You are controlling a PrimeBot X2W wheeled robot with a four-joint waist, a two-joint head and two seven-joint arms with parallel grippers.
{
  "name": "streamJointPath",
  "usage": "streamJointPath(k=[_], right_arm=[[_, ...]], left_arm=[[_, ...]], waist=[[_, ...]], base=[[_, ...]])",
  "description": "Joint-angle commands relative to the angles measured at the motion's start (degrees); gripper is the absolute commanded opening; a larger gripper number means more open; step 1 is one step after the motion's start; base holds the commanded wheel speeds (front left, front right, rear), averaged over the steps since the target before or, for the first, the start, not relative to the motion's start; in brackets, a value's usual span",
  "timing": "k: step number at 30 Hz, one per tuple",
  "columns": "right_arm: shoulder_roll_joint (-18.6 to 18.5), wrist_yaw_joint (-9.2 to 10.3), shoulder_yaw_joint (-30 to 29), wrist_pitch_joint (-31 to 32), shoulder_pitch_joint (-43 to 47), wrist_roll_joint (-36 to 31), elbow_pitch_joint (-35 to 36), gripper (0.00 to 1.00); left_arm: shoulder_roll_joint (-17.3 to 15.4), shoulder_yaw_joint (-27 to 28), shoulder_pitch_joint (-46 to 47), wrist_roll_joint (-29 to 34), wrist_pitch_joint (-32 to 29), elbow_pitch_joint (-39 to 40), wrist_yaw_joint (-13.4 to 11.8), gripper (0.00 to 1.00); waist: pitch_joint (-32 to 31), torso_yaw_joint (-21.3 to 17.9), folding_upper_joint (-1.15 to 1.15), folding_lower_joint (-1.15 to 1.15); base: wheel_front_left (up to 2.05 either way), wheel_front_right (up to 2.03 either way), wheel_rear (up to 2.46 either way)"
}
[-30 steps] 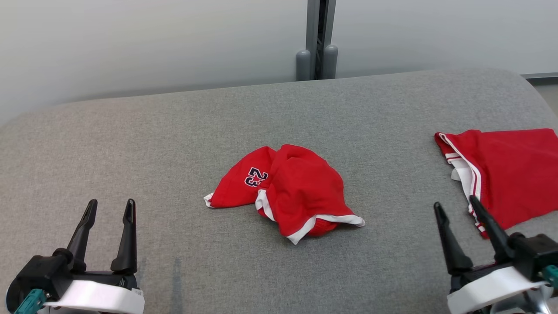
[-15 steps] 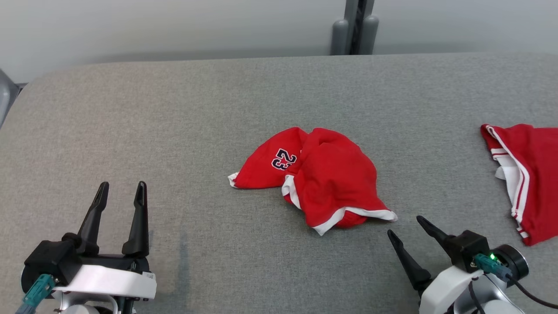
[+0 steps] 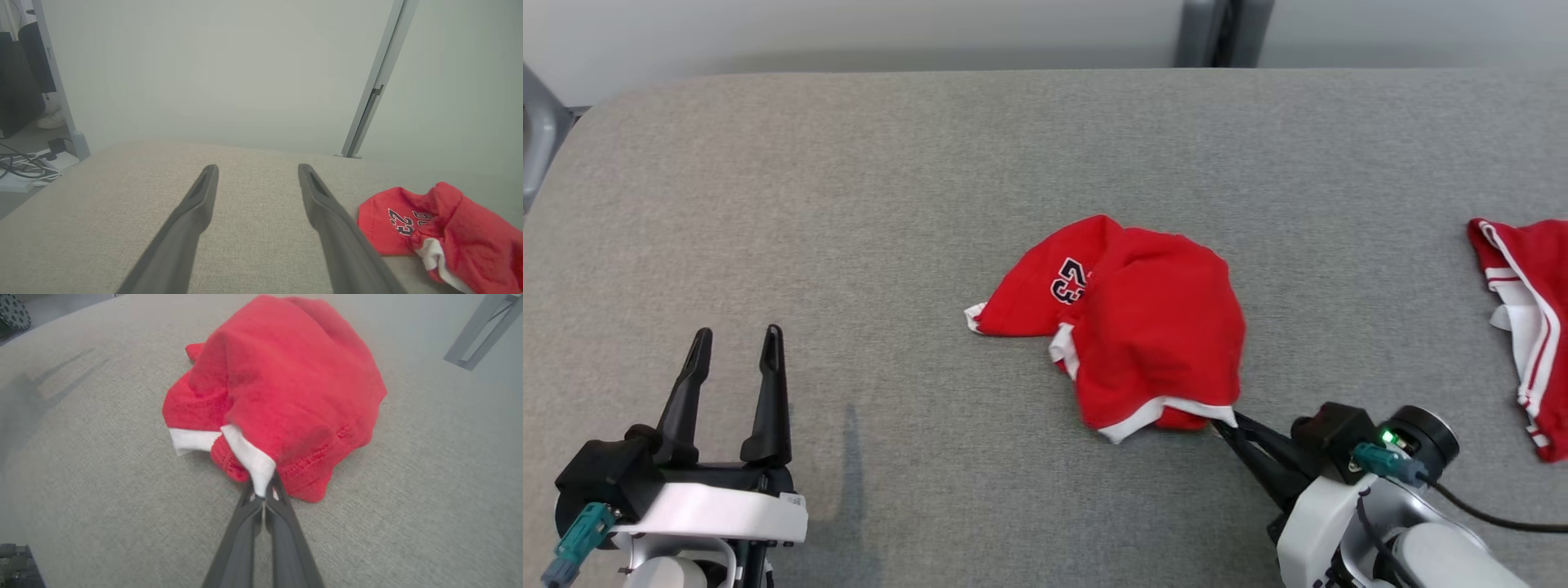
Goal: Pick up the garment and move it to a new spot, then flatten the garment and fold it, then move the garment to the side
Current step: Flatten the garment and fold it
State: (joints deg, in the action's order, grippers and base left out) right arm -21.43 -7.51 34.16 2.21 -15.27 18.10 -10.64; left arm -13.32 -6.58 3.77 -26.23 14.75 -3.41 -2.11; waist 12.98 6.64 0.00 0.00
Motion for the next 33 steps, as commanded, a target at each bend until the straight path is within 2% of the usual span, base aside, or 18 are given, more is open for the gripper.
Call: streamJointPath(k=[1,6,9,13,17,21,26,27,28,33], right_arm=[[-1.17,0.04,0.47,1.34,-0.82,1.51,2.10,0.00],[-6.89,0.03,3.06,11.12,-2.86,9.64,17.19,0.00],[-8.47,0.03,1.95,16.16,-4.28,14.98,25.32,0.00],[-6.87,0.03,-2.45,18.63,-7.15,21.16,33.23,0.00],[-3.62,0.02,-8.90,19.28,-8.99,23.89,35.55,0.00],[-1.77,0.02,-14.71,20.20,-6.63,23.49,31.91,0.00],[-0.65,0.02,-19.26,17.76,-2.96,22.46,21.51,0.00],[-0.51,0.03,-19.80,16.71,-2.62,21.99,18.65,0.00],[-0.51,0.03,-19.80,16.71,-2.62,21.99,18.65,0.00],[0.47,0.02,-19.37,10.24,-4.32,20.84,5.16,0.00]], left_arm=[[-0.14,0.27,-0.18,0.71,0.30,-0.01,-0.07,1.00],[-0.58,1.08,0.30,1.01,0.32,0.34,0.19,1.00],[-0.78,1.34,0.93,1.13,0.34,0.47,0.28,1.00],[-0.77,1.56,1.46,1.40,0.35,0.47,0.36,1.00],[-0.49,1.45,1.58,1.52,0.35,0.33,0.54,1.00],[-0.32,1.24,1.63,1.72,0.34,0.21,0.56,1.00],[-0.20,1.09,1.89,1.97,0.34,0.19,0.88,1.00],[-0.15,0.98,2.10,2.04,0.34,0.16,0.98,1.00],[-0.15,0.98,2.10,2.04,0.34,0.16,0.98,1.00],[-0.11,0.39,3.61,2.20,0.33,-0.15,1.54,1.00]], waist=[[-0.16,-0.91,0.00,0.00],[-0.18,-2.73,0.00,0.00],[0.03,-3.36,0.00,0.00],[0.34,-3.92,0.00,0.00],[0.40,-4.12,0.00,0.00],[0.44,-4.04,0.00,0.00],[1.37,-4.18,0.00,0.00],[1.68,-4.21,0.00,0.00],[1.68,-4.21,0.00,0.00],[3.32,-4.00,0.00,0.00]], base=[[0.00,0.00,0.00],[0.00,0.00,0.00],[0.00,0.00,0.00],[0.00,0.00,0.00],[0.00,0.00,0.00],[0.00,0.00,0.00],[0.00,0.00,0.00],[0.00,0.00,0.00],[0.00,0.00,0.00],[0.00,0.00,0.00]])
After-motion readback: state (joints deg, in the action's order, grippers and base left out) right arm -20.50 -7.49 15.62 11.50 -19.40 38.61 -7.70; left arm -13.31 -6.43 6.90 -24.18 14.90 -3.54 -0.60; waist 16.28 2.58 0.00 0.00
